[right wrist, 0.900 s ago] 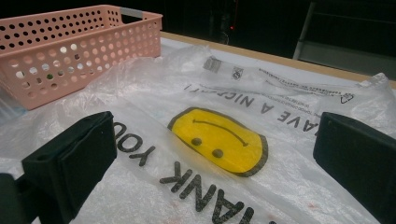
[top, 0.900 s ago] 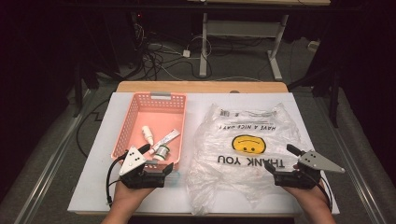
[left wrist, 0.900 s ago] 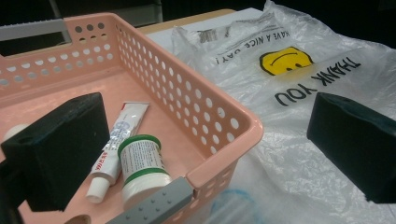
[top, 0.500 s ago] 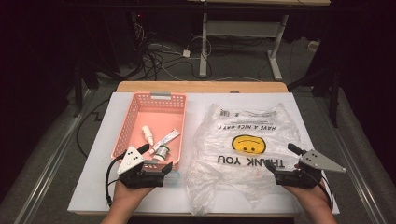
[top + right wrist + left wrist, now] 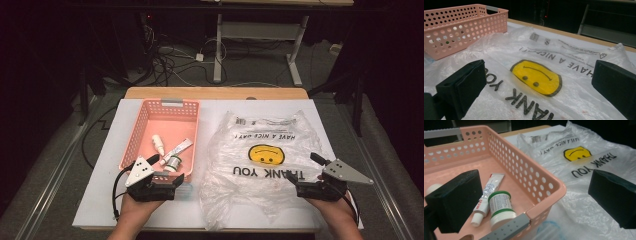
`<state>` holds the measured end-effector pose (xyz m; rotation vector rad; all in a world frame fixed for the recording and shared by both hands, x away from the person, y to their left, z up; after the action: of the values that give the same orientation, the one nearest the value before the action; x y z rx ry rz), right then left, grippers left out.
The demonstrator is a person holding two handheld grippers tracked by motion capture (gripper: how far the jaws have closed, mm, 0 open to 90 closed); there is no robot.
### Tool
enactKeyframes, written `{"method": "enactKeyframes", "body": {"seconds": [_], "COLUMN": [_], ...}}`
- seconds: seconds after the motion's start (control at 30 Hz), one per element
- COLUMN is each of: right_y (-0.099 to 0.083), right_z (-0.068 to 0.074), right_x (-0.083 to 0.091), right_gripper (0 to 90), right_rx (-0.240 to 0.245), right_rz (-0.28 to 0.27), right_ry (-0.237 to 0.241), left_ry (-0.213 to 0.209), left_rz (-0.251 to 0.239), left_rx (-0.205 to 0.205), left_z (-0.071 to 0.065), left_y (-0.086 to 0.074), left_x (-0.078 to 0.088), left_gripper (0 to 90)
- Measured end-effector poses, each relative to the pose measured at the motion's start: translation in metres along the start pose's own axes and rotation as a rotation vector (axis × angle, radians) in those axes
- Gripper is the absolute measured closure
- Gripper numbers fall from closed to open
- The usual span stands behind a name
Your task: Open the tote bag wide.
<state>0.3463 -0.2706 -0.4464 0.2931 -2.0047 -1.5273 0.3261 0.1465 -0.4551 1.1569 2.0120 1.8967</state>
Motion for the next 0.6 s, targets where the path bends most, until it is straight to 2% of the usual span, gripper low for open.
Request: {"method": "enactKeyframes", "body": {"seconds": [0.03,0.07,0.17,0.4,0.47,0.5,0.57,0.6], "right_y": [0.000,0.000,-0.001,-0.011,-0.014,-0.021,-0.027,-0.030], "right_z": [-0.002,-0.004,-0.012,-0.037,-0.043,-0.051,-0.059,-0.064], "right_x": [0.001,0.002,0.006,0.017,0.019,0.022,0.025,0.026], "right_gripper": [0.8,0.9,2.4,6.4,7.4,9.3,10.8,11.4], "right_rx": [-0.004,-0.002,-0.013,-0.033,-0.038,-0.061,-0.086,-0.077], "right_rz": [0.002,0.002,0.011,0.058,0.071,0.093,0.115,0.127], "right_ry": [-0.003,-0.006,-0.026,-0.090,-0.102,-0.120,-0.137,-0.152], "left_ry": [0.020,0.020,0.029,0.025,0.014,0.000,-0.002,0.006], "left_rz": [0.019,0.019,0.064,0.048,0.044,0.044,0.051,0.049], "left_rx": [-0.010,-0.010,-0.039,-0.058,-0.051,-0.037,-0.029,-0.031], "left_z": [0.000,0.000,-0.001,-0.003,-0.004,-0.005,-0.004,-0.003], "left_y": [-0.001,-0.001,-0.001,0.001,0.002,0.003,0.003,0.003], "left_x": [-0.001,-0.001,-0.003,-0.002,-0.002,-0.001,-0.001,-0.002], "left_gripper": [0.0,0.0,0.0,0.0,0.0,0.0,0.0,0.0]}}
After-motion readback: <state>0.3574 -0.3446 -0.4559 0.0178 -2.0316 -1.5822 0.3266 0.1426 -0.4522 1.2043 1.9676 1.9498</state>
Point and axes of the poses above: each handheld gripper's, and its own axes: x roughly backward along the jaws, y roughly out of its top, z roughly to its left, the point moved 6 cm from there along -x, roughly forward along the jaws, and after that the axes turned 7 degrees about x, right-handed, at the moved point
